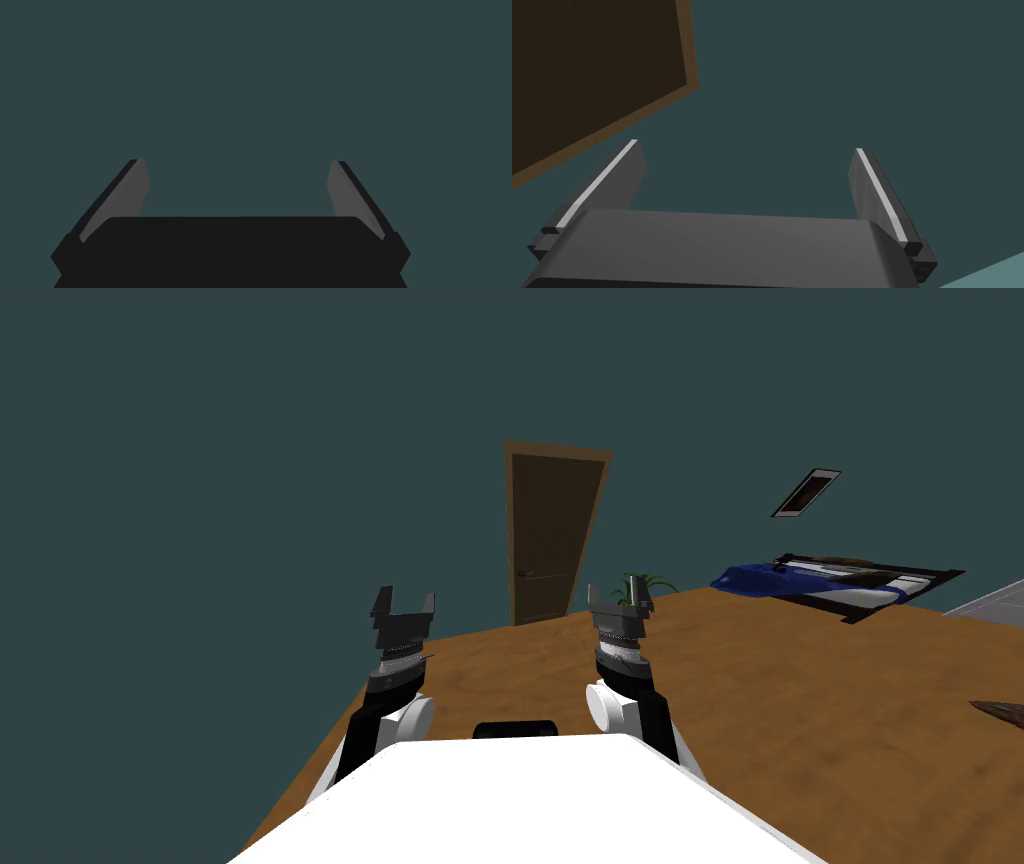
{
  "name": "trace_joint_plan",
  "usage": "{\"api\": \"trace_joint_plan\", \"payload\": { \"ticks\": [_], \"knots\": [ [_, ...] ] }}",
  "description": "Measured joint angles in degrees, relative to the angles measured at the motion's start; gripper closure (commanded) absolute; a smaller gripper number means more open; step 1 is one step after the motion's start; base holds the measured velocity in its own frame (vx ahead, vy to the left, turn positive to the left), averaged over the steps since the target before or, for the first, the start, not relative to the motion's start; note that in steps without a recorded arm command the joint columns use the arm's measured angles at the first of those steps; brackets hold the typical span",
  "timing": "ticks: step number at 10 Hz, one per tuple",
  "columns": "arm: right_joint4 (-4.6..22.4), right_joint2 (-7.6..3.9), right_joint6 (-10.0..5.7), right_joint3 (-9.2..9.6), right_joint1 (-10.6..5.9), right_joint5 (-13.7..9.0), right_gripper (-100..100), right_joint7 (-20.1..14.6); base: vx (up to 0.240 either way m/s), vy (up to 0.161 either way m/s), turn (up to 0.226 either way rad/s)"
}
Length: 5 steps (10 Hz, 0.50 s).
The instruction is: Pull the door open
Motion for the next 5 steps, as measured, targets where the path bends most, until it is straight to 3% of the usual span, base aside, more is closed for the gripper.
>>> {"api": "trace_joint_plan", "payload": {
  "ticks": [5],
  "knots": [
    [5.28, -1.45, -0.5, -0.95, -1.85, -0.43, -100, 0.28, 0.062, 0.012, 0.072]
  ]
}}
